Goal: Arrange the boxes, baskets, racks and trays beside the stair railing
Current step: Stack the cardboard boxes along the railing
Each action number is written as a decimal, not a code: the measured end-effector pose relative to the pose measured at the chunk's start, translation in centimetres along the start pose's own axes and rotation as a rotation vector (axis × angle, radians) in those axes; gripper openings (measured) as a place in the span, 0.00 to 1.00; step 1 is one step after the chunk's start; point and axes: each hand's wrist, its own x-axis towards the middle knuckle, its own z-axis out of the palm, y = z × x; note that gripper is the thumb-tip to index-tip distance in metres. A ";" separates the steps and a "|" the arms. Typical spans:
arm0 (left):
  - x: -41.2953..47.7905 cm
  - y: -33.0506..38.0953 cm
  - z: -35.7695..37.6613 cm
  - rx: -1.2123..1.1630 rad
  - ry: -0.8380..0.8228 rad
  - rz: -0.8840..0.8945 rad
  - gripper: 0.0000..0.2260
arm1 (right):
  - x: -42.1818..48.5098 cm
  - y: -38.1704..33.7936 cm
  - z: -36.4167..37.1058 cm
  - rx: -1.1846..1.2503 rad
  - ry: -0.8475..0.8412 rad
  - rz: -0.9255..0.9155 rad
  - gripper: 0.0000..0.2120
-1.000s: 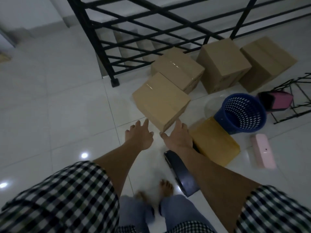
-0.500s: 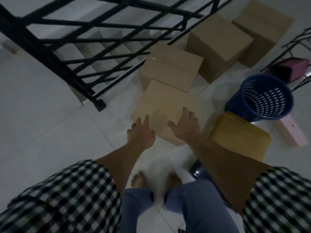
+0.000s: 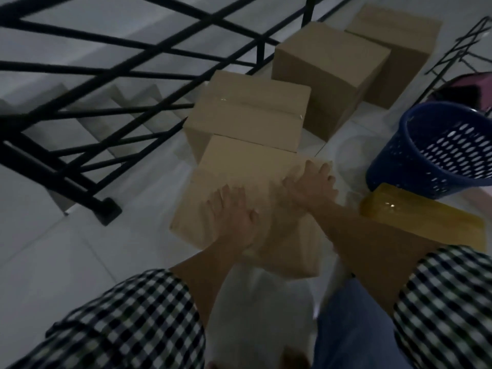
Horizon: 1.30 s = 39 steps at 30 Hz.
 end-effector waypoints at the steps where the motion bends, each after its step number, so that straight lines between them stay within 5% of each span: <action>1: 0.6 -0.2 1.0 0.011 0.033 0.018 0.29 | 0.8 0.4 0.8 0.011 0.018 0.007 0.34; 6: 2.6 -1.6 3.7 0.069 0.159 0.084 0.27 | 3.5 1.9 3.3 0.034 0.058 -0.007 0.35; 14: 2.6 -3.4 4.8 0.042 0.153 0.041 0.28 | 3.1 1.0 4.5 0.015 0.105 -0.040 0.38; 26: 6.7 -12.6 1.9 0.133 0.049 0.052 0.23 | 1.6 -5.1 7.9 -0.039 0.061 -0.101 0.55; 31: 6.0 -12.9 1.1 0.063 0.046 -0.109 0.23 | 1.2 -6.3 8.2 -0.037 0.042 -0.166 0.58; 39: -0.2 -12.5 2.1 -0.054 0.126 -0.373 0.37 | -0.6 -11.1 10.8 0.038 -0.012 -0.235 0.66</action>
